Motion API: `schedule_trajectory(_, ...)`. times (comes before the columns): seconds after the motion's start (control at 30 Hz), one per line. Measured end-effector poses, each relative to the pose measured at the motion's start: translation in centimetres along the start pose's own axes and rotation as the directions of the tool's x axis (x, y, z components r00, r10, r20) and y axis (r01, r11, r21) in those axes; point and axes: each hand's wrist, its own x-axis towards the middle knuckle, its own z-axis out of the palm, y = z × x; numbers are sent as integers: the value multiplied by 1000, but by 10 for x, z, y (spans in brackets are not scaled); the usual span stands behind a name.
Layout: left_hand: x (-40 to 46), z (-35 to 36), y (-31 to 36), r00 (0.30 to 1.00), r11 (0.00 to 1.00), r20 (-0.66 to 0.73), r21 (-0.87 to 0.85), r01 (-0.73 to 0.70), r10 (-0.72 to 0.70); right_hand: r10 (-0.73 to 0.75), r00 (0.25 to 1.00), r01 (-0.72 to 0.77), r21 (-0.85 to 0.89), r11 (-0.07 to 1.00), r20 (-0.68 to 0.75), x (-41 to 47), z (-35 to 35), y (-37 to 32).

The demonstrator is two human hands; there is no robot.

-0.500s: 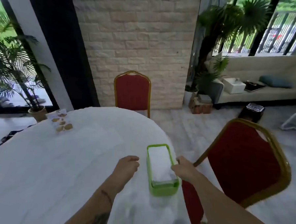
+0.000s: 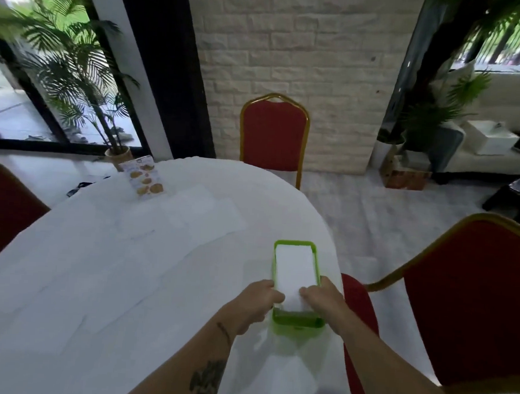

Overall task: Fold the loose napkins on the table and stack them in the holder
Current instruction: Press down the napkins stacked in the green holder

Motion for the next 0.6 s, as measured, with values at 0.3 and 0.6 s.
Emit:
schedule_trajectory(0.3, -29, -81, -39, 973, 990, -219, -134, 41, -70, -94, 977, 101, -23, 995, 193, -21, 93, -52)
schedule_trajectory(0.6, -29, -140, -88, 974, 979, -214, -200, 31, -74, -150, 971, 177, -138, 975, 184, -50, 149, -72)
